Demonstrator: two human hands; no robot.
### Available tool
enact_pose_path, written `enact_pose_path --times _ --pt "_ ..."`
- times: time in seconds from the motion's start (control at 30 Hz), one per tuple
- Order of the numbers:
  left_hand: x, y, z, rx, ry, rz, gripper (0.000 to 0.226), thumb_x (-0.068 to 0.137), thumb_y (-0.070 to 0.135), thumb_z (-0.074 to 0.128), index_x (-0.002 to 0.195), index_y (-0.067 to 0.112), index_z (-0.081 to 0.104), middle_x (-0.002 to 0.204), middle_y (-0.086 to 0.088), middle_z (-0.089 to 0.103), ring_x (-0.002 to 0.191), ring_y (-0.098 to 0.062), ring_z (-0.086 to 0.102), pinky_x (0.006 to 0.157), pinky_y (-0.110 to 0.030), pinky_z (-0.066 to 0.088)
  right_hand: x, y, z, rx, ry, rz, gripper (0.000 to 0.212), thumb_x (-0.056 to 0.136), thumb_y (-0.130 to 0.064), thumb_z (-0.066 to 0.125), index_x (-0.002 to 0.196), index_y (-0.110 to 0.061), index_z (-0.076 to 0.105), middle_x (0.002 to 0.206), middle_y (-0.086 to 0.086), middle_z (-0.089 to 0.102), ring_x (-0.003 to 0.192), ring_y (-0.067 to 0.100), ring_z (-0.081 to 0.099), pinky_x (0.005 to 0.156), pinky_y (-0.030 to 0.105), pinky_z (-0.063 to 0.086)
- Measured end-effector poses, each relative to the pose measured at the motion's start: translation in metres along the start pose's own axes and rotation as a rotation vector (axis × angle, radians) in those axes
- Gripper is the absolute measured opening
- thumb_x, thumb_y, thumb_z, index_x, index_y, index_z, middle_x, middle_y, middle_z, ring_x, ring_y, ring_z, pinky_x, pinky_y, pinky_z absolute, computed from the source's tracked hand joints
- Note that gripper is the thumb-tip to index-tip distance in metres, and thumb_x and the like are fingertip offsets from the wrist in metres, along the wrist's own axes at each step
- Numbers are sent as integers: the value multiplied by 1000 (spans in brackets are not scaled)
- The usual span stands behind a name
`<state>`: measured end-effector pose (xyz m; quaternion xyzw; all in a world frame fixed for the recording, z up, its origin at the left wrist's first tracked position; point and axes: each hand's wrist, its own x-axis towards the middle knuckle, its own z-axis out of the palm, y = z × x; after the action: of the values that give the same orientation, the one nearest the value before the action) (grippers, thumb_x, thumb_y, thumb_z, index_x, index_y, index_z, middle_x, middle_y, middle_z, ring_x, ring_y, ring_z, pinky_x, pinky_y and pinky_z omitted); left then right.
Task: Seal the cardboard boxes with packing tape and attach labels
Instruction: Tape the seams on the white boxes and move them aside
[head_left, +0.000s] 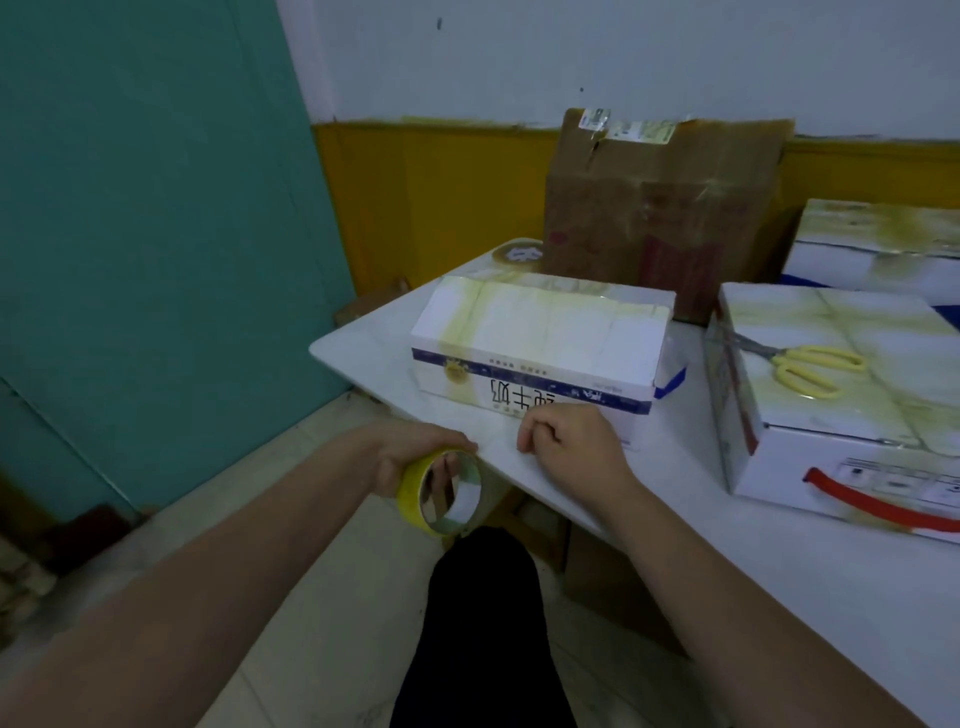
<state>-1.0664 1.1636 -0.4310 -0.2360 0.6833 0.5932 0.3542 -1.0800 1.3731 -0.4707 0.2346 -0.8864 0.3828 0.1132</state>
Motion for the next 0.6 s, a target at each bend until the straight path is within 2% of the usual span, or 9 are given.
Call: enact_pose_path --times 0.07,0.13,0.27,0.33,0.4,0.43,0.47,0.5,0.6 --pt "-4 11 2 133 21 -26 32 100 23 58 70 13 52 47 2 50 34 -6 41 36 -15 34 -1 -2 0 -13 -3 7 34 86 -8 49 67 -29 68 71 -13 66 63 1 54 62 24 42" --pt "-10 21 8 289 80 9 24 100 17 58 77 10 55 50 -1 53 35 -8 43 38 -16 38 -2 -3 -2 18 17 39 36 88 -6 50 69 -28 71 72 -12 68 66 2 58 66 25 47" --pt "-29 35 15 568 198 211 15 93 14 67 84 3 65 57 -5 64 42 -12 53 44 -20 46 -3 -16 -5 342 93 187 29 95 -7 50 82 -13 75 81 -6 72 73 7 68 76 32 58" --pt "-46 43 16 715 247 396 14 94 23 68 90 10 69 61 0 70 47 -9 60 50 -18 49 0 -26 -10 480 68 269 25 99 -32 56 103 -14 73 99 -4 73 88 5 69 85 34 57" --pt "-66 57 21 853 268 553 15 95 30 67 96 16 71 63 2 73 49 -6 63 53 -15 48 6 -37 -22 528 -36 323 63 85 -70 55 128 -23 61 122 -7 66 110 6 62 98 35 51" --pt "-74 65 23 900 260 616 15 96 32 66 97 18 70 63 2 73 50 -5 63 53 -14 48 10 -44 -32 584 -91 356 78 76 -80 56 134 -27 55 128 -7 63 115 9 61 102 35 50" --pt "-82 73 26 929 247 669 13 96 32 65 96 20 70 62 2 72 50 -5 63 54 -14 48 14 -51 -42 642 -125 371 82 73 -80 59 137 -28 52 128 -5 64 114 11 63 101 35 51" --pt "-89 82 28 943 227 716 13 96 34 66 95 22 71 63 1 72 51 -6 63 55 -16 49 17 -57 -54 698 -132 362 75 76 -70 65 135 -26 53 121 -2 67 106 12 68 97 32 54" --pt "-99 111 36 929 174 831 14 92 39 69 93 25 72 63 -4 71 52 -10 61 58 -22 52 31 -66 -92 735 -1 316 29 88 -27 73 111 -9 71 87 3 74 75 10 69 76 20 57"
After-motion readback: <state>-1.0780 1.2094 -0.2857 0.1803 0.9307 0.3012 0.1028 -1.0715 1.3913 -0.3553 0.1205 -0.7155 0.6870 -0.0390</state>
